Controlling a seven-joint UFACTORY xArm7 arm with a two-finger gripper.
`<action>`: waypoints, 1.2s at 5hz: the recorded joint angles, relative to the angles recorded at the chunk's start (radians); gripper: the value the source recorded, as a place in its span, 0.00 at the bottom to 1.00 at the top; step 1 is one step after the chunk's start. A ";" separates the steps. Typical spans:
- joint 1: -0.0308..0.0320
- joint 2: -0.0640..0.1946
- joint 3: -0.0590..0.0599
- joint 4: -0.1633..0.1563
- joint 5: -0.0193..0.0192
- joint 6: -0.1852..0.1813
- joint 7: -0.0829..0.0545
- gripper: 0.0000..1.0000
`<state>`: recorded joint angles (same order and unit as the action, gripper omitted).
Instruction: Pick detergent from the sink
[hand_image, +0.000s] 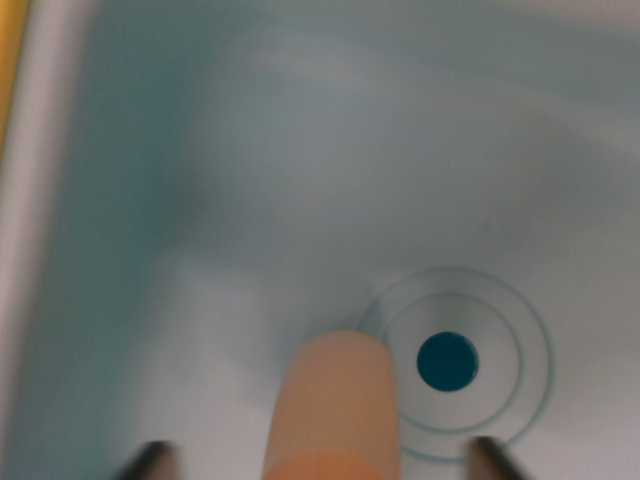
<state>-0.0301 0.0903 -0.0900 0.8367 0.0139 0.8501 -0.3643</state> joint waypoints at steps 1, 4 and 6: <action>0.0000 0.000 0.000 0.000 0.0000 0.000 0.000 1.00; 0.0000 -0.001 0.000 0.002 -0.0001 0.003 0.000 1.00; 0.0001 -0.003 0.000 0.009 -0.0003 0.012 0.000 1.00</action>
<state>-0.0300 0.0869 -0.0899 0.8459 0.0135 0.8626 -0.3640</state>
